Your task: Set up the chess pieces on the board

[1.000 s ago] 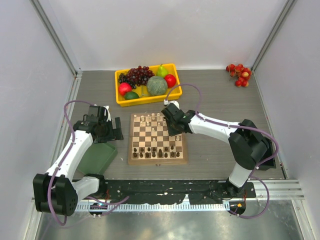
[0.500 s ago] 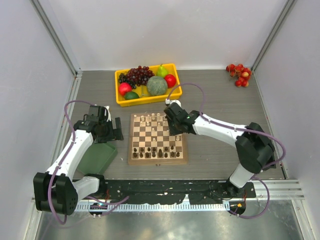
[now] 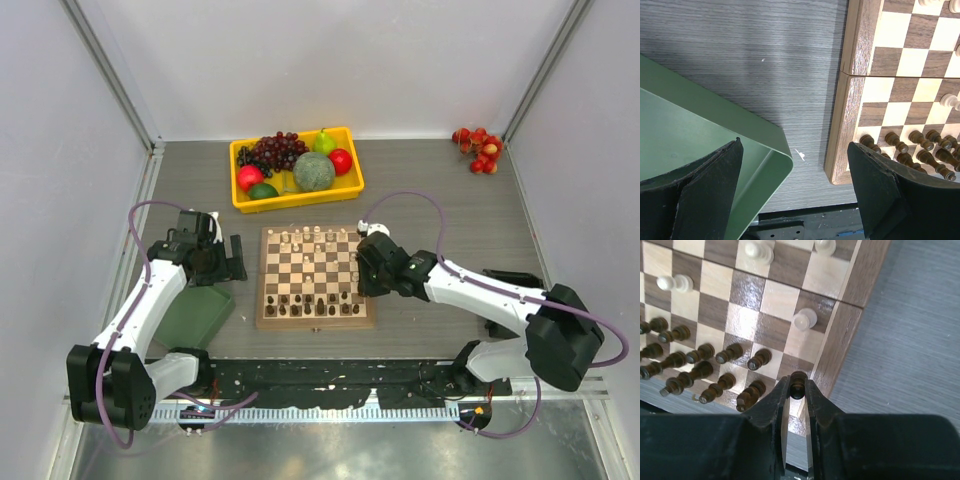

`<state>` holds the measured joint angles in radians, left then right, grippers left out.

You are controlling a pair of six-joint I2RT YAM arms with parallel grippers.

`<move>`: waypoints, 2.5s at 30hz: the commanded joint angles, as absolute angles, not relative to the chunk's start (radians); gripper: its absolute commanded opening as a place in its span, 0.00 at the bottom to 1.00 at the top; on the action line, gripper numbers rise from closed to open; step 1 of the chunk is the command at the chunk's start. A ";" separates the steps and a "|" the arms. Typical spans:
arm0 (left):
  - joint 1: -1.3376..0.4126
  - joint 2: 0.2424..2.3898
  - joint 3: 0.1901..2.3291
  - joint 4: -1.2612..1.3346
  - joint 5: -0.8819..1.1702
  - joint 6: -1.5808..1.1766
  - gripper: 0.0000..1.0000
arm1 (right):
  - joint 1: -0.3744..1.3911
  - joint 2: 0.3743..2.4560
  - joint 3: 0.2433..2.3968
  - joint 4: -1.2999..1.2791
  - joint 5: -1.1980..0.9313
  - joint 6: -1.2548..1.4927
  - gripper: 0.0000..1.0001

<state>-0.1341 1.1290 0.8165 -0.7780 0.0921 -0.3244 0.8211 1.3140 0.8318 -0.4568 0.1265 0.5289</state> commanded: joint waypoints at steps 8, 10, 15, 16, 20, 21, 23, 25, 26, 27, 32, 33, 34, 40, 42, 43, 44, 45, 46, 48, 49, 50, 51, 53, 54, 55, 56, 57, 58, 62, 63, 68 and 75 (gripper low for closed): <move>-0.129 1.108 0.834 -0.761 0.106 -0.313 0.92 | 0.870 1.367 0.825 -0.396 0.141 0.572 0.14; -0.129 1.108 0.834 -0.761 0.104 -0.313 0.92 | 0.870 1.381 0.827 -0.396 0.144 0.571 0.14; -0.129 1.104 0.834 -0.759 0.109 -0.313 0.92 | 0.880 1.393 0.824 -0.405 0.166 0.577 0.14; -0.129 1.108 0.834 -0.759 0.109 -0.313 0.92 | 0.881 1.391 0.824 -0.411 0.169 0.578 0.14; -0.129 1.109 0.834 -0.758 0.115 -0.314 0.92 | 0.887 1.384 0.824 -0.414 0.179 0.575 0.15; -0.129 1.112 0.836 -0.756 0.114 -0.314 0.92 | 0.888 1.387 0.827 -0.414 0.178 0.572 0.15; -0.129 1.114 0.838 -0.756 0.117 -0.314 0.92 | 0.887 1.394 0.836 -0.419 0.178 0.568 0.17; -0.129 1.115 0.836 -0.758 0.117 -0.313 0.92 | 0.887 1.401 0.850 -0.422 0.176 0.565 0.19; -0.129 1.115 0.836 -0.756 0.118 -0.313 0.92 | 0.888 1.404 0.853 -0.423 0.175 0.563 0.22; -0.129 1.114 0.836 -0.756 0.117 -0.313 0.92 | 0.887 1.401 0.864 -0.423 0.176 0.560 0.23; -0.129 1.118 0.838 -0.756 0.120 -0.314 0.92 | 0.887 1.387 0.900 -0.437 0.193 0.542 0.33; -0.129 1.118 0.838 -0.755 0.123 -0.313 0.92 | 0.887 1.384 0.916 -0.443 0.199 0.541 0.34; -0.129 1.120 0.838 -0.755 0.124 -0.313 0.92 | 0.887 1.385 0.923 -0.448 0.218 0.532 0.36; -0.129 1.117 0.839 -0.753 0.129 -0.313 0.92 | 0.882 1.408 1.011 -0.462 0.279 0.511 0.40; -0.129 1.114 0.836 -0.753 0.126 -0.311 0.92 | 0.876 1.420 1.035 -0.462 0.288 0.509 0.41; -0.130 1.112 0.838 -0.755 0.126 -0.313 0.92 | 0.871 1.425 1.043 -0.463 0.293 0.511 0.41; -0.130 1.111 0.838 -0.755 0.124 -0.313 0.92 | 0.868 1.433 1.061 -0.465 0.301 0.514 0.41; -0.129 1.108 0.838 -0.755 0.124 -0.313 0.92 | 0.862 1.440 1.071 -0.466 0.302 0.520 0.41; -0.129 1.106 0.838 -0.756 0.123 -0.313 0.92 | 0.856 1.443 1.086 -0.465 0.304 0.522 0.41; -0.129 1.104 0.838 -0.755 0.123 -0.313 0.92 | 0.845 1.448 1.110 -0.463 0.299 0.535 0.43; -0.130 1.106 0.838 -0.755 0.123 -0.313 0.92 | 0.841 1.451 1.115 -0.459 0.299 0.540 0.45; -0.129 1.104 0.838 -0.755 0.121 -0.313 0.92 | 0.841 1.453 1.121 -0.450 0.296 0.545 0.47; -0.129 1.103 0.838 -0.755 0.123 -0.313 0.92 | 0.836 1.453 1.123 -0.442 0.292 0.546 0.49; -0.129 1.098 0.838 -0.755 0.121 -0.313 0.92 | 0.825 1.453 1.124 -0.433 0.285 0.549 0.54; -0.130 1.097 0.838 -0.755 0.120 -0.313 0.92 | 0.819 1.454 1.124 -0.431 0.285 0.548 0.54; -0.129 1.097 0.838 -0.755 0.117 -0.311 0.92 | 0.815 1.459 1.120 -0.431 0.287 0.546 0.54; -0.129 1.097 0.839 -0.755 0.114 -0.313 0.92 | 0.805 1.462 1.120 -0.431 0.285 0.548 0.54; -0.129 1.098 0.839 -0.756 0.114 -0.313 0.92 | 0.799 1.465 1.112 -0.431 0.275 0.549 0.54; -0.130 1.098 0.839 -0.756 0.112 -0.313 0.92 | 0.787 1.471 1.109 -0.431 0.265 0.552 0.54; -0.129 1.098 0.836 -0.759 0.109 -0.313 0.92 | 0.759 1.482 1.088 -0.431 0.239 0.543 0.53; -0.129 1.098 0.836 -0.759 0.112 -0.313 0.92 | 0.756 1.488 1.085 -0.431 0.235 0.542 0.52; -0.129 1.106 0.838 -0.758 0.112 -0.311 0.92 | 0.735 1.531 1.091 -0.431 0.210 0.522 0.50; -0.130 1.123 0.838 -0.758 0.112 -0.310 0.92 | 0.718 1.555 1.095 -0.442 0.172 0.503 0.50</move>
